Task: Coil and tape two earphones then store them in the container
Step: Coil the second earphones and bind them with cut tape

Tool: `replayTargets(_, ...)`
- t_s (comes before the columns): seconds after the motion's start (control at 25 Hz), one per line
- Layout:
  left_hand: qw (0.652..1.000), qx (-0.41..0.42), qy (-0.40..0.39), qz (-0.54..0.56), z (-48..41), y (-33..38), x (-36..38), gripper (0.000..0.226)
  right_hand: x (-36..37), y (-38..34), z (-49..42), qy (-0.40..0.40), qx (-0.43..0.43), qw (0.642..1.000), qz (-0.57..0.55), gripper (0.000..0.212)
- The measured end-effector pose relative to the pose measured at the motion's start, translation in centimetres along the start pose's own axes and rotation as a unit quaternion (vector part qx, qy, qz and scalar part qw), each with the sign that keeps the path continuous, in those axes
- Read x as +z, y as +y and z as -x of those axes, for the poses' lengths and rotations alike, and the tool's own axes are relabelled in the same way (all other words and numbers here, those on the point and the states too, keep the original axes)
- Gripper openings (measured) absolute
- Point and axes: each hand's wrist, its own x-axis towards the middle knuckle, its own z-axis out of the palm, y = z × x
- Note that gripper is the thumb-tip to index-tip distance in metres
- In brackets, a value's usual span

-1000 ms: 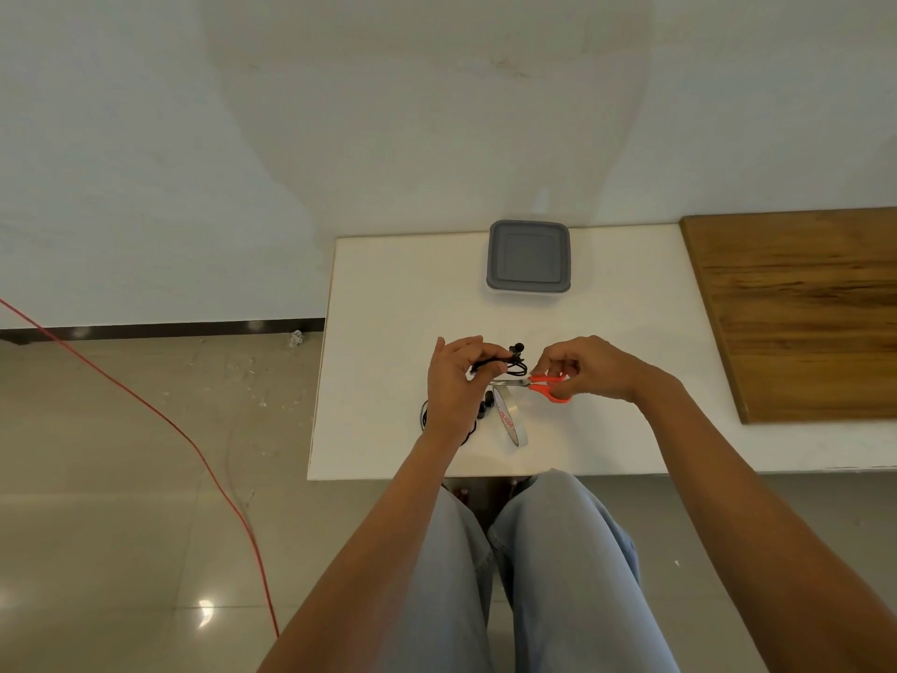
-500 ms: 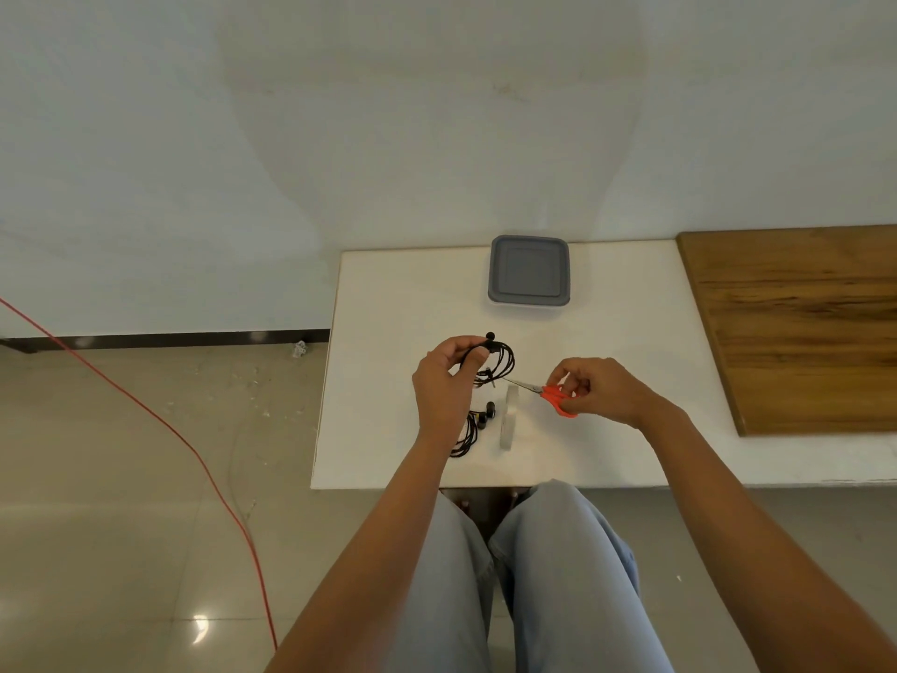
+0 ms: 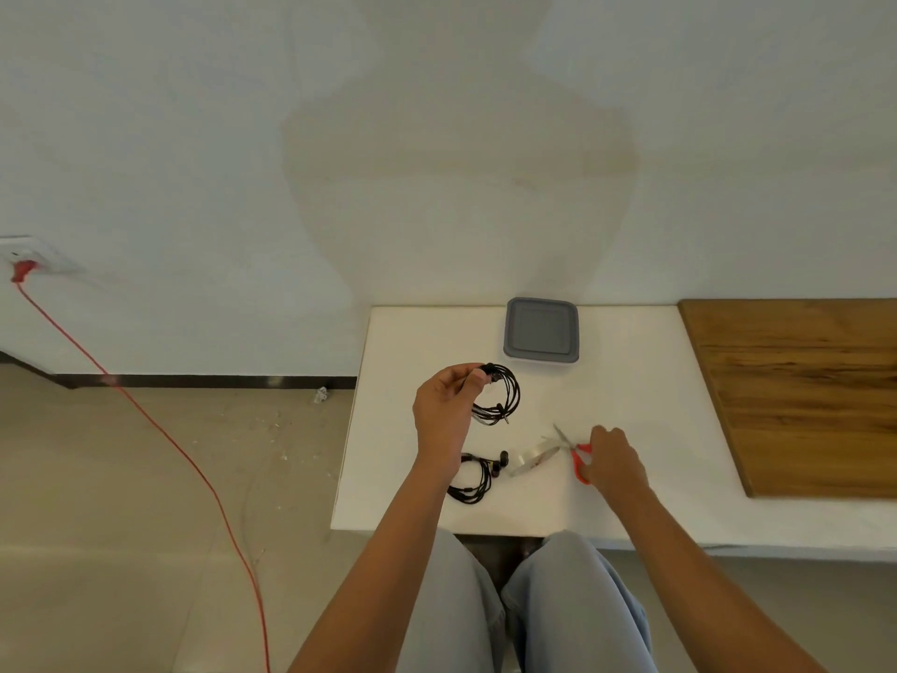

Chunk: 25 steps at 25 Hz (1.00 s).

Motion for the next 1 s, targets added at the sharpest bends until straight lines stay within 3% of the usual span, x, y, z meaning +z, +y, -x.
replayTargets(0.2, 1.000, 0.011, -0.011, 0.007, 0.9, 2.4, -0.2, 0.007, -1.1, -1.3, 1.2, 0.025, 0.010, 0.999, 0.042, 0.024)
replayTargets(0.28, 1.000, 0.013, -0.015, 0.016, 1.2, 3.1, -0.3, 0.006, -1.5, -1.8, 1.8, 0.014, 0.026, 1.000, -0.005, 0.019)
replayTargets(0.36, 1.000, 0.020, -0.017, 0.012, 1.5, 3.5, -0.4, 0.009, -2.8, -2.8, 2.8, 0.054, 0.025, 0.990, -0.130, 0.010)
replayTargets(0.4, 0.999, 0.029, -0.015, 0.003, 1.6, 3.7, -0.5, 0.009, -3.9, -3.8, 3.8, 0.098, 0.015, 0.968, -0.230, 0.009)
replayTargets(0.48, 0.998, 0.064, -0.011, -0.015, 2.0, 4.0, -0.4, 0.009, -7.0, -6.8, 7.2, 0.186, -0.019, 0.887, -0.422, 0.012)
replayTargets(0.52, 0.996, 0.084, -0.007, -0.025, 2.3, 4.2, -0.3, 0.010, -8.5, -8.7, 9.1, 0.190, -0.039, 0.849, -0.492, 0.012)
replayTargets(0.68, 0.985, 0.151, 0.004, -0.088, 3.8, 5.0, 0.9, 0.011, -10.6, -13.9, 13.1, 0.045, -0.035, 0.773, -0.632, 0.011)
replayTargets(1.0, 0.973, 0.191, 0.007, -0.127, 5.6, 5.5, 1.1, 0.014, -12.0, -14.8, 13.7, -0.037, 0.063, 0.671, -0.738, 0.007)
